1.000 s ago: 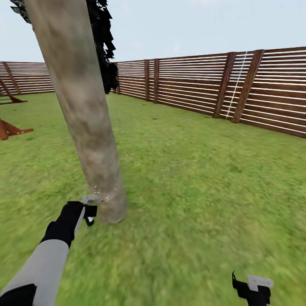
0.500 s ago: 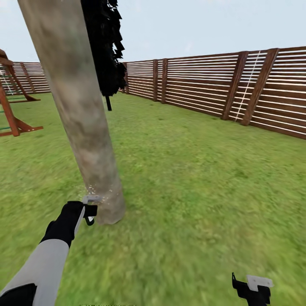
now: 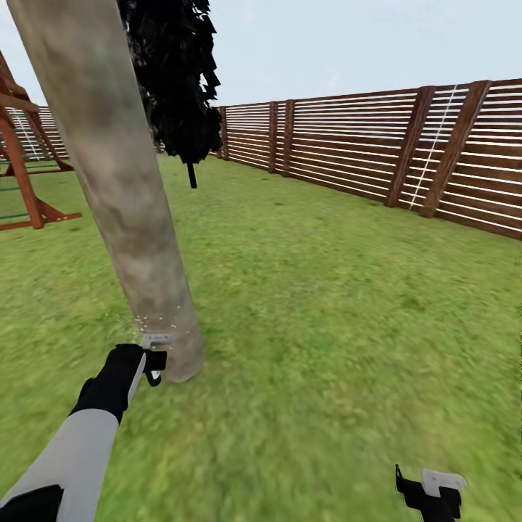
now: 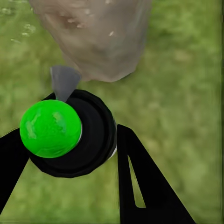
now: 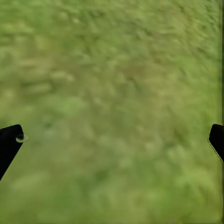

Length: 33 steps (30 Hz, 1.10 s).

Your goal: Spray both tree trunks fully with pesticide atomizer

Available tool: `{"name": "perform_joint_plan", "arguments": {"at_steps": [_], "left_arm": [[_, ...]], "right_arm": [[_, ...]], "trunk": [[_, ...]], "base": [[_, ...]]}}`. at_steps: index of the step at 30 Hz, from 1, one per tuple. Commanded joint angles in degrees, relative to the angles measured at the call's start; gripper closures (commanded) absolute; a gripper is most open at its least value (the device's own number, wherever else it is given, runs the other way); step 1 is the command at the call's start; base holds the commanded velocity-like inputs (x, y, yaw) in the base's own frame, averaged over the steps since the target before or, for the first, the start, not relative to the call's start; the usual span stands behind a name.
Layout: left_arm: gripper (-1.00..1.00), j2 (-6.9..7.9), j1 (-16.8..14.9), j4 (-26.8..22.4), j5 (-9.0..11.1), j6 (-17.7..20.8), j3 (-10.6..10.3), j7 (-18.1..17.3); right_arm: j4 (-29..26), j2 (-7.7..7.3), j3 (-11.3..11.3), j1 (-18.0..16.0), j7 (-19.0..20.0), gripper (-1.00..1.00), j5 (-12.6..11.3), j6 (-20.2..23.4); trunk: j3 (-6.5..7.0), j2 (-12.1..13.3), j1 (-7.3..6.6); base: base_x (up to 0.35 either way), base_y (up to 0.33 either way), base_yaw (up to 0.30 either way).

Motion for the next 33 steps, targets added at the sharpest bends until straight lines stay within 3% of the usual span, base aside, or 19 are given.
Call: {"name": "perform_joint_plan", "arguments": {"at_steps": [1, 11, 16, 18, 20, 22, 24, 26, 29, 30, 32, 33], "left_arm": [[1.00, 0.05, 0.00, -0.09, -0.58, 0.22, 0.17, -0.56], [1.00, 0.75, 0.51, 0.15, -0.95, 0.05, 0.18, -0.10], [1.00, 0.00, 0.55, 0.66, -0.87, -0.22, 0.22, 0.11], [1.00, 1.39, 0.64, 0.70, -0.83, -0.29, 0.64, 0.13], [1.00, 4.19, 0.70, 0.70, -0.81, -0.28, 0.73, 0.14], [1.00, 8.45, 1.00, 0.77, -0.49, -0.28, 0.91, 0.18], [1.00, 9.52, 2.07, 0.79, -0.29, -0.50, 0.95, 0.35], [1.00, 9.43, 2.95, 1.37, -0.21, -1.01, 2.14, 0.40], [1.00, 8.37, 3.26, 7.31, 0.07, -4.73, 3.21, 0.53], [1.00, 7.38, 3.27, 8.35, 0.08, -6.26, 3.27, 0.66], [1.00, 3.94, 3.28, 9.34, -0.15, -8.40, 3.35, 1.11], [1.00, 3.26, 3.31, 9.52, -0.10, -8.65, 3.35, 1.32]], "right_arm": [[0.13, -0.01, -0.33, -0.06, -0.27, -1.00, 0.60, -0.22], [0.10, -0.01, -0.32, -0.06, -0.27, -1.00, 0.60, -0.22], [0.15, -0.05, -0.34, -0.06, -0.27, -1.00, 0.60, -0.22], [0.10, -0.06, -0.40, -0.06, -0.27, -1.00, 0.60, -0.22], [0.09, -0.05, -0.41, -0.06, -0.27, -1.00, 0.60, -0.22], [0.08, -0.02, -0.41, -0.06, -0.27, -1.00, 0.60, -0.22], [0.06, -0.02, -0.41, -0.06, -0.27, -1.00, 0.60, -0.22], [0.05, -0.01, -0.41, -0.06, -0.27, -1.00, 0.60, -0.22], [0.07, -0.01, -0.41, -0.06, -0.27, -1.00, 0.60, -0.22], [0.07, -0.01, -0.41, -0.06, -0.27, -1.00, 0.60, -0.22], [0.07, -0.01, -0.41, -0.06, -0.27, -1.00, 0.60, -0.22], [0.07, -0.01, -0.41, -0.06, -0.27, -1.00, 0.60, -0.22]], "trunk": [[-0.05, -0.02, -0.01], [-0.05, -0.02, -0.01], [-0.05, -0.02, -0.01], [-0.05, -0.02, -0.01], [-0.05, -0.02, -0.01], [-0.05, -0.02, -0.01], [-0.05, -0.02, -0.01], [-0.05, -0.02, -0.01], [-0.05, -0.02, -0.01], [-0.05, -0.02, -0.01], [-0.05, -0.02, -0.01], [-0.05, -0.02, -0.01]], "base": [[0.000, -0.274, 0.128], [0.000, -0.274, 0.241], [0.012, -0.274, 0.014], [0.094, -0.274, 0.000], [0.139, -0.261, 0.000], [0.180, -0.239, 0.000], [0.215, -0.211, 0.000], [0.234, -0.185, 0.095], [0.137, -0.087, 0.255], [0.034, -0.022, 0.272], [0.010, -0.006, 0.275], [0.003, -0.002, 0.275]]}}
